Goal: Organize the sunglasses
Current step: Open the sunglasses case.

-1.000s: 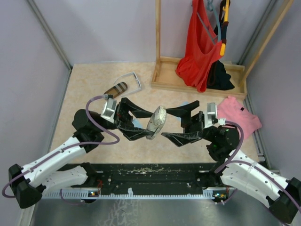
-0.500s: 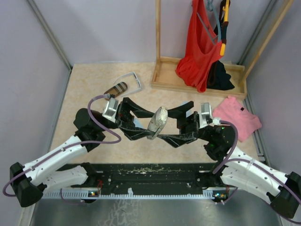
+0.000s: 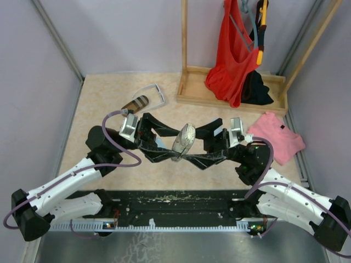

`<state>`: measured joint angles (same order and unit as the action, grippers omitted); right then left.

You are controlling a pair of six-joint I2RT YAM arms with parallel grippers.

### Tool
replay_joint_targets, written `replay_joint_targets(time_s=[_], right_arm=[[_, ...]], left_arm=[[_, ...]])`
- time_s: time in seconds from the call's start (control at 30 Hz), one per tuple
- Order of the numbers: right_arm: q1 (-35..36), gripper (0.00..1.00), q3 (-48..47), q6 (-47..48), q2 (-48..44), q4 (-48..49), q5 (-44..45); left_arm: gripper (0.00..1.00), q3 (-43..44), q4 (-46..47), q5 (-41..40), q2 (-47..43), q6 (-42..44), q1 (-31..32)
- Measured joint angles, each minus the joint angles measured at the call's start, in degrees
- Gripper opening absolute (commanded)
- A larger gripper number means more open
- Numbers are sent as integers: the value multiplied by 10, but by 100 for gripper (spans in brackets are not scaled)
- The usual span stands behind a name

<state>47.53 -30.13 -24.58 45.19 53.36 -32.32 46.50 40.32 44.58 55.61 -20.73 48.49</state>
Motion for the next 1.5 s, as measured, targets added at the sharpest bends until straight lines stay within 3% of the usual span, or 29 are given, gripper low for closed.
replay_joint_targets(time_s=[0.13,0.43,0.7,0.93,1.23,1.33,1.5], right_arm=[[1,62,0,-8,3,6,-6],[3,22,0,-11,2,-1,0],[6,16,-18,12,-22,-97,84],[7,15,-65,35,-17,-221,188],[9,15,-155,21,60,-370,336],[11,25,-159,3,74,-392,367],[12,57,-168,-10,86,-411,383]], left_arm=[[0,1,-1,-2,0,3,0],[0,5,-25,-11,-6,21,0],[0,26,-116,-78,-27,85,-3],[0,65,-214,-171,-27,165,-6],[0,79,-281,-362,-8,245,-7],[0,79,-299,-407,1,255,2],[0,79,-306,-460,9,266,17]])
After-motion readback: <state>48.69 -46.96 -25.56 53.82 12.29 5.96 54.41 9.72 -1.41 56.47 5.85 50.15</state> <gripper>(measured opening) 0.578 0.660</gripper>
